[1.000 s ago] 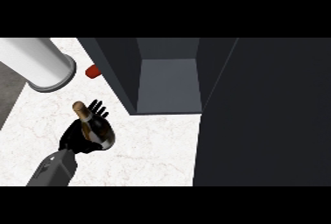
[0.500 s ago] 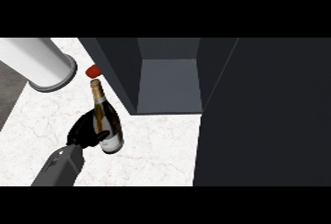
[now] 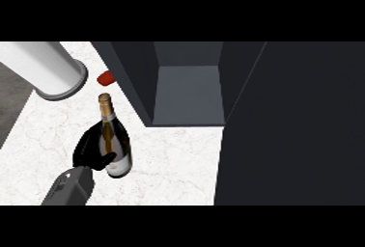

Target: Pick up the wine, place it into the cabinet and close the cabinet

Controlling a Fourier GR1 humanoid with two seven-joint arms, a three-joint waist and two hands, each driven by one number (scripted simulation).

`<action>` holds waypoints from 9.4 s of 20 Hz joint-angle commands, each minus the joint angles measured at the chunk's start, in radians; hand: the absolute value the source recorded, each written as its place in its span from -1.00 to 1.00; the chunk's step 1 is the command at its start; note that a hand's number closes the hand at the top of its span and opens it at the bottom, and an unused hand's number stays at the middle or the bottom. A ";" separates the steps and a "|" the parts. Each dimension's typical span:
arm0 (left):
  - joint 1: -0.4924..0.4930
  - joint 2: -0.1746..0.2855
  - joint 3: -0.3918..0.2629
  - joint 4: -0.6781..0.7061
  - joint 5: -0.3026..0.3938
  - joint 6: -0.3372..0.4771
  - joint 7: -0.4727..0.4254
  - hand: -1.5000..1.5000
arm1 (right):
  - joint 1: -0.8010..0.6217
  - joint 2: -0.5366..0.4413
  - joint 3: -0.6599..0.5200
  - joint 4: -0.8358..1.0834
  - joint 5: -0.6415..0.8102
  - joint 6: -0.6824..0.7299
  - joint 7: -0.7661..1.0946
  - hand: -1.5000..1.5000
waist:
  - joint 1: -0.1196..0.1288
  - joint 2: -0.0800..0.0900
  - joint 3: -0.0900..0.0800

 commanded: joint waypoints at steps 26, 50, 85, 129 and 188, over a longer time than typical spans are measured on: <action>0.267 -0.123 -0.573 -1.038 0.120 0.773 0.295 1.00 | 0.067 -0.033 -0.019 -0.246 -0.077 0.011 0.128 -1.00 | -0.007 0.002 0.000; -0.114 -0.123 -0.689 -0.519 0.282 1.059 0.206 1.00 | 0.074 -0.010 -0.070 -0.215 -0.146 0.068 0.082 -1.00 | -0.019 0.009 -0.001; -0.628 -0.123 -0.565 0.166 0.676 0.965 -0.035 1.00 | 0.094 0.062 -0.066 -0.128 -0.117 0.117 0.005 -1.00 | -0.036 0.016 -0.001; -0.730 -0.089 -0.532 0.399 0.473 0.930 -0.213 -1.00 | 0.212 0.080 -0.031 -0.133 -0.090 0.199 -0.066 -1.00 | -0.027 0.012 -0.001; 0.593 0.352 -0.787 -1.388 0.336 0.994 0.024 -1.00 | 0.087 -0.012 0.434 -0.178 0.024 0.273 0.139 1.00 | 0.015 -0.002 -0.003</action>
